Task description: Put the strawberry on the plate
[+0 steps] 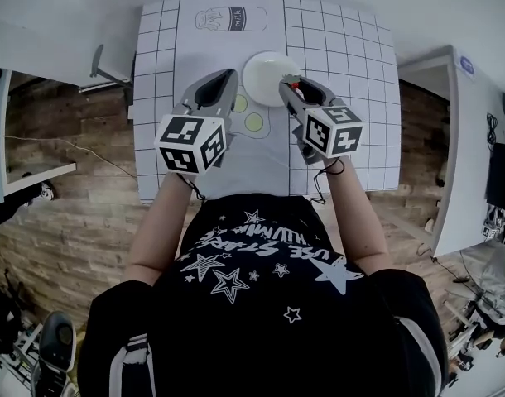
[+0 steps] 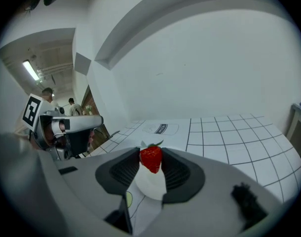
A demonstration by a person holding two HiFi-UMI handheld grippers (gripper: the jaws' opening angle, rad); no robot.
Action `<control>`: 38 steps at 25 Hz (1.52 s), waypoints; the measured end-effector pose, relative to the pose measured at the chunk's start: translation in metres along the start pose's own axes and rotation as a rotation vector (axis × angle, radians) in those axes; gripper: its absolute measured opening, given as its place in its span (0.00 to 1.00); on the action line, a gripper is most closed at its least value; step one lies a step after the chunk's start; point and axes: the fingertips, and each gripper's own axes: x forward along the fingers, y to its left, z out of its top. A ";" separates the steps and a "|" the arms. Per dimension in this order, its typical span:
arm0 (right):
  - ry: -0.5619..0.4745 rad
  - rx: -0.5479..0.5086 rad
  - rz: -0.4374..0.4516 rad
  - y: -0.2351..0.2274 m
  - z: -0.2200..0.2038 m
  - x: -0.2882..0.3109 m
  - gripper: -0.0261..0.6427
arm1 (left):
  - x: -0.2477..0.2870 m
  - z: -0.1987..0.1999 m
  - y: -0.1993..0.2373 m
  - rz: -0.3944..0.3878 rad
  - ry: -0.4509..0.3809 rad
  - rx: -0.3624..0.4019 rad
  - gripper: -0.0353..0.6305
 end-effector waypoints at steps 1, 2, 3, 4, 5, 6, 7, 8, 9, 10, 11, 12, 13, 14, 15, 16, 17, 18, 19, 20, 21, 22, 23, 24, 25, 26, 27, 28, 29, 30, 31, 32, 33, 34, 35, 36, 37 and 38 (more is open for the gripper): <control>0.012 -0.004 0.001 -0.003 -0.002 0.004 0.26 | 0.003 -0.001 0.001 0.002 0.006 -0.001 0.07; 0.023 -0.010 0.002 -0.005 -0.004 0.009 0.26 | 0.007 -0.002 0.001 0.003 0.013 -0.002 0.07; 0.033 -0.018 0.001 -0.008 -0.006 0.013 0.26 | 0.010 -0.004 0.002 0.005 0.020 -0.004 0.07; 0.040 -0.026 -0.001 -0.010 -0.008 0.017 0.26 | 0.013 -0.006 0.003 0.006 0.027 -0.006 0.07; 0.045 -0.033 -0.004 -0.013 -0.010 0.021 0.26 | 0.016 -0.008 0.004 0.008 0.035 -0.008 0.07; 0.051 -0.039 -0.007 -0.015 -0.012 0.024 0.26 | 0.019 -0.011 0.005 0.010 0.042 -0.011 0.07; 0.059 -0.042 -0.009 -0.017 -0.014 0.027 0.26 | 0.022 -0.013 0.006 0.013 0.049 -0.015 0.07; 0.069 -0.045 -0.009 -0.019 -0.017 0.031 0.26 | 0.024 -0.015 0.007 0.016 0.056 -0.021 0.07; 0.081 -0.049 -0.007 -0.021 -0.020 0.034 0.26 | 0.026 -0.018 0.008 0.020 0.062 -0.027 0.07; 0.095 -0.054 -0.004 -0.022 -0.023 0.037 0.26 | 0.028 -0.020 0.008 0.023 0.069 -0.032 0.07; 0.110 -0.060 -0.001 -0.023 -0.026 0.040 0.26 | 0.030 -0.022 0.009 0.026 0.076 -0.036 0.07; 0.125 -0.069 0.001 -0.024 -0.029 0.043 0.26 | 0.031 -0.024 0.009 0.028 0.083 -0.038 0.07; 0.136 -0.078 0.002 -0.025 -0.031 0.046 0.26 | 0.032 -0.026 0.009 0.030 0.088 -0.039 0.07; 0.144 -0.089 0.002 -0.026 -0.032 0.049 0.26 | 0.033 -0.027 0.010 0.032 0.093 -0.040 0.07; 0.149 -0.098 0.001 -0.027 -0.033 0.052 0.26 | 0.034 -0.029 0.010 0.035 0.097 -0.043 0.07; 0.154 -0.104 0.003 -0.027 -0.034 0.055 0.26 | 0.034 -0.030 0.011 0.039 0.101 -0.046 0.07; 0.159 -0.106 0.006 -0.026 -0.035 0.057 0.26 | 0.034 -0.032 0.013 0.043 0.104 -0.050 0.07; 0.166 -0.106 0.011 -0.026 -0.036 0.059 0.26 | 0.034 -0.033 0.014 0.048 0.107 -0.054 0.07; 0.177 -0.105 0.015 -0.025 -0.039 0.061 0.26 | 0.034 -0.035 0.015 0.052 0.110 -0.059 0.07; 0.191 -0.105 0.019 -0.025 -0.041 0.062 0.26 | 0.034 -0.037 0.016 0.056 0.113 -0.063 0.07; 0.206 -0.106 0.022 -0.025 -0.044 0.064 0.26 | 0.034 -0.038 0.017 0.058 0.116 -0.066 0.07; 0.221 -0.107 0.024 -0.024 -0.048 0.066 0.26 | 0.033 -0.039 0.017 0.059 0.118 -0.068 0.07; 0.234 -0.108 0.025 -0.024 -0.050 0.067 0.26 | 0.033 -0.040 0.017 0.059 0.118 -0.069 0.07; 0.245 -0.110 0.026 -0.024 -0.053 0.069 0.26 | 0.033 -0.040 0.017 0.059 0.119 -0.069 0.07; 0.254 -0.113 0.026 -0.025 -0.054 0.070 0.26 | 0.034 -0.040 0.017 0.058 0.119 -0.069 0.07; 0.263 -0.116 0.026 -0.025 -0.056 0.071 0.26 | 0.034 -0.040 0.018 0.058 0.119 -0.069 0.07; 0.272 -0.118 0.026 -0.025 -0.058 0.073 0.26 | 0.034 -0.040 0.018 0.059 0.119 -0.070 0.07; 0.281 -0.117 0.026 -0.026 -0.060 0.074 0.26 | 0.033 -0.040 0.018 0.059 0.119 -0.070 0.07; 0.291 -0.115 0.027 -0.026 -0.063 0.075 0.26 | 0.033 -0.040 0.018 0.059 0.118 -0.071 0.07; 0.298 -0.111 0.027 -0.026 -0.064 0.076 0.26 | 0.032 -0.041 0.018 0.059 0.118 -0.071 0.07; 0.299 -0.109 0.026 -0.026 -0.065 0.076 0.26 | 0.031 -0.041 0.018 0.059 0.117 -0.071 0.07; 0.298 -0.108 0.025 -0.026 -0.066 0.077 0.26 | 0.030 -0.041 0.019 0.060 0.117 -0.071 0.07; 0.295 -0.109 0.023 -0.026 -0.066 0.077 0.26 | 0.029 -0.041 0.019 0.061 0.117 -0.072 0.07; 0.293 -0.110 0.022 -0.026 -0.066 0.077 0.26 | 0.028 -0.041 0.020 0.063 0.116 -0.073 0.07; 0.293 -0.111 0.023 -0.026 -0.066 0.076 0.26 | 0.027 -0.041 0.020 0.064 0.114 -0.074 0.07; 0.294 -0.111 0.027 -0.025 -0.066 0.076 0.26 | 0.026 -0.040 0.020 0.065 0.113 -0.074 0.07; 0.295 -0.111 0.031 -0.024 -0.066 0.076 0.26 | 0.025 -0.040 0.020 0.065 0.112 -0.074 0.07; 0.296 -0.111 0.035 -0.023 -0.066 0.076 0.26 | 0.025 -0.040 0.020 0.065 0.111 -0.074 0.07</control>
